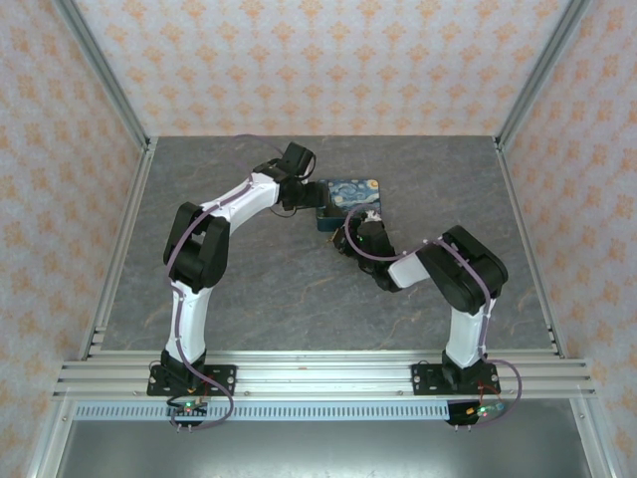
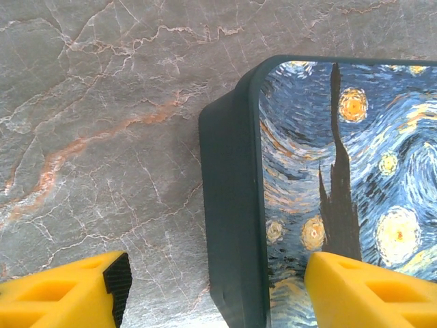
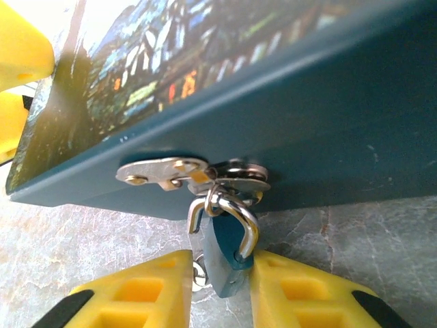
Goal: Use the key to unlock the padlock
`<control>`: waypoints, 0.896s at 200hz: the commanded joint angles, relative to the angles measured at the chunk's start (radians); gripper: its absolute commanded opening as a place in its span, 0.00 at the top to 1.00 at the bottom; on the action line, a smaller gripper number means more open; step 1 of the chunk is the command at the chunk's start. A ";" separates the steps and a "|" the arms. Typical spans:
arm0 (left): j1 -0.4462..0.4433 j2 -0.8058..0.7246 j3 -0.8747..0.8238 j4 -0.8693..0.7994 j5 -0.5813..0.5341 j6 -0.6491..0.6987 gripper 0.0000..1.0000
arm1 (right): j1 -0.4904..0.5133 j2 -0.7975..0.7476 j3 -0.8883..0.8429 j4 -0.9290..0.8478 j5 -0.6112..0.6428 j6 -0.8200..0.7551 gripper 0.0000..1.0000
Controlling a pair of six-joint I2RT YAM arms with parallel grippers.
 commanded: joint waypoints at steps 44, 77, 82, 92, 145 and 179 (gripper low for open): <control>-0.018 0.017 -0.040 -0.065 -0.008 -0.009 0.32 | 0.009 0.066 0.004 -0.061 0.048 0.036 0.89; -0.017 0.014 -0.043 -0.075 -0.002 -0.015 0.33 | 0.007 0.050 -0.021 -0.040 0.085 0.058 1.00; -0.018 0.012 -0.046 -0.074 -0.003 -0.015 0.33 | 0.006 0.046 -0.027 -0.031 0.090 0.061 1.00; -0.018 0.008 -0.051 -0.075 -0.004 -0.018 0.33 | 0.006 0.038 -0.040 -0.019 0.101 0.072 1.00; -0.019 -0.003 -0.070 -0.081 -0.001 -0.025 0.35 | -0.021 -0.007 -0.113 0.069 0.118 0.131 1.00; -0.025 -0.008 -0.089 -0.075 0.007 -0.028 0.36 | -0.043 -0.017 -0.139 0.137 0.093 0.177 1.00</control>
